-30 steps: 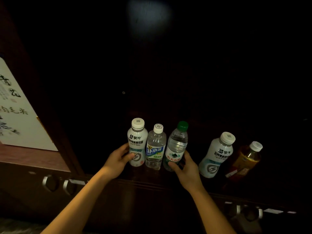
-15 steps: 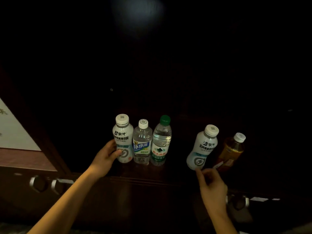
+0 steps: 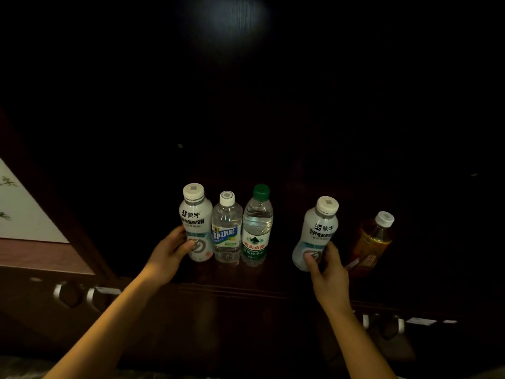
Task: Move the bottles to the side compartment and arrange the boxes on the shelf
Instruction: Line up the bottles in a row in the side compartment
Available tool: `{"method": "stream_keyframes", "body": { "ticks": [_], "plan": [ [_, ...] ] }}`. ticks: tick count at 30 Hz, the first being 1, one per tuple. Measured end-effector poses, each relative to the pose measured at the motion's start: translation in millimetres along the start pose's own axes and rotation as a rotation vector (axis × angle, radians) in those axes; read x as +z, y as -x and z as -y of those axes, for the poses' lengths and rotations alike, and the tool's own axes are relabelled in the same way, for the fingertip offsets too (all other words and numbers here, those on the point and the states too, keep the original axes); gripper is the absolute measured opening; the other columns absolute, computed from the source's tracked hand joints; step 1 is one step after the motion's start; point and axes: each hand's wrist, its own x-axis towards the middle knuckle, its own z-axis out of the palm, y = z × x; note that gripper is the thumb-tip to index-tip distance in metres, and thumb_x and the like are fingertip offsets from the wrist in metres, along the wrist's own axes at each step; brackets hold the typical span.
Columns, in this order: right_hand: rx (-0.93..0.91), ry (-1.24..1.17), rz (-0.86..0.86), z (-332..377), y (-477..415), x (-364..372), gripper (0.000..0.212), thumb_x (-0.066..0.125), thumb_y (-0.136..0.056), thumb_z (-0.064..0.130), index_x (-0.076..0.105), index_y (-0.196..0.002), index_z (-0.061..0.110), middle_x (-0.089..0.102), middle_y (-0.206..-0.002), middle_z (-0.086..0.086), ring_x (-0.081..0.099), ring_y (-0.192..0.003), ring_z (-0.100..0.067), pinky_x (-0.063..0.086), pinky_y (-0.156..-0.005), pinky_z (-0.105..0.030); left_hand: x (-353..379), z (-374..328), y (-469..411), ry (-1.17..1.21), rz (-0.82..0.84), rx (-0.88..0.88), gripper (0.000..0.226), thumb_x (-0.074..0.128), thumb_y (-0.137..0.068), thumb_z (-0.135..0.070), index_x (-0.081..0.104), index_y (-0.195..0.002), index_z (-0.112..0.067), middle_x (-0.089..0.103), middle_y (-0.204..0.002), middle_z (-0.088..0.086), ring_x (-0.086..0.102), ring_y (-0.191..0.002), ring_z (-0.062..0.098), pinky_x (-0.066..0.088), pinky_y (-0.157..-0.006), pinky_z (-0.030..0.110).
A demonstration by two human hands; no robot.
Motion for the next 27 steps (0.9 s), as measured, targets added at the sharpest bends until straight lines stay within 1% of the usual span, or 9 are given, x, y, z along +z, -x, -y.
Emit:
{"method": "stream_keyframes", "body": {
  "ticks": [3,6,9,15,17,20,23,25,27],
  "plan": [
    [-0.001,-0.006,-0.007,5.3,-0.1,17.2,0.06,0.069,-0.091,0.036,0.045,-0.145,0.023,0.063,-0.13,0.007,0.058,-0.118,-0.007,0.043,-0.088,-0.009,0.7,-0.5,1.7,0.009,-0.007,-0.008,0.047,0.051,-0.1,-0.002,0.044,-0.146,-0.008,0.057,-0.14,0.007,0.052,-0.13,0.018,0.042,-0.109,0.037],
    [-0.006,0.008,0.004,12.2,0.8,35.2,0.063,0.072,-0.088,0.039,0.047,-0.143,0.021,0.065,-0.131,0.003,0.06,-0.117,-0.009,0.047,-0.091,-0.023,2.0,-1.1,3.0,0.011,-0.011,-0.015,0.046,0.052,-0.1,-0.004,0.045,-0.145,-0.014,0.058,-0.136,0.0,0.054,-0.125,0.01,0.044,-0.1,0.022],
    [-0.01,0.002,0.01,17.6,4.1,48.9,0.066,0.075,-0.086,0.04,0.048,-0.143,0.022,0.066,-0.13,0.003,0.06,-0.115,-0.009,0.049,-0.091,-0.024,1.9,-1.3,3.5,0.005,-0.016,-0.02,0.046,0.052,-0.099,-0.004,0.045,-0.144,-0.013,0.058,-0.133,-0.003,0.054,-0.122,0.007,0.045,-0.09,0.01],
    [0.025,-0.057,0.004,18.2,12.0,39.3,0.069,0.074,-0.084,0.046,0.047,-0.145,0.026,0.056,-0.133,0.018,0.052,-0.12,0.003,0.044,-0.097,-0.022,1.1,-2.9,2.6,-0.045,-0.026,-0.023,0.046,0.052,-0.099,-0.003,0.045,-0.144,-0.011,0.057,-0.134,0.002,0.053,-0.124,0.014,0.043,-0.1,0.025],
    [0.041,-0.082,-0.1,11.5,21.1,23.6,0.053,0.068,-0.084,0.053,0.055,-0.132,0.033,0.061,-0.121,0.023,0.058,-0.108,0.01,0.048,-0.091,-0.02,0.7,-1.8,2.2,-0.07,-0.024,-0.017,0.045,0.052,-0.099,-0.004,0.046,-0.143,-0.013,0.057,-0.133,0.0,0.053,-0.123,0.013,0.044,-0.102,0.028],
    [0.025,-0.049,-0.246,-11.2,34.2,-11.8,0.011,0.06,-0.088,0.051,0.06,-0.094,0.042,0.069,-0.087,0.021,0.066,-0.084,0.007,0.053,-0.071,-0.021,-0.2,1.7,1.6,-0.099,-0.029,-0.019,0.044,0.053,-0.099,-0.007,0.047,-0.141,-0.018,0.059,-0.127,-0.007,0.055,-0.113,0.0,0.045,-0.09,0.014],
    [0.03,0.005,-0.393,-35.6,39.5,-51.0,0.018,0.058,-0.093,0.05,0.058,-0.084,0.034,0.066,-0.074,0.011,0.065,-0.072,0.0,0.047,-0.059,-0.014,1.5,3.0,2.1,-0.111,-0.058,-0.02,0.045,0.052,-0.1,-0.007,0.046,-0.142,-0.018,0.056,-0.128,-0.006,0.054,-0.11,-0.001,0.045,-0.085,0.014],
    [0.067,0.055,-0.517,-50.0,36.1,-72.4,0.017,0.066,-0.09,0.045,0.054,-0.091,0.033,0.064,-0.083,0.008,0.065,-0.079,-0.009,0.047,-0.067,-0.018,2.2,3.5,2.6,-0.11,-0.065,-0.011,0.044,0.052,-0.1,-0.007,0.046,-0.141,-0.02,0.056,-0.13,-0.004,0.053,-0.117,0.01,0.044,-0.093,0.022],
    [0.137,0.043,-0.524,-58.4,28.3,-87.9,0.043,0.074,-0.084,0.043,0.051,-0.117,0.029,0.059,-0.113,-0.002,0.06,-0.102,-0.018,0.05,-0.085,-0.032,2.5,3.7,2.9,-0.106,-0.064,-0.013,0.045,0.052,-0.1,-0.006,0.045,-0.143,-0.019,0.055,-0.135,0.0,0.052,-0.124,0.016,0.044,-0.102,0.034]
  ]
}}
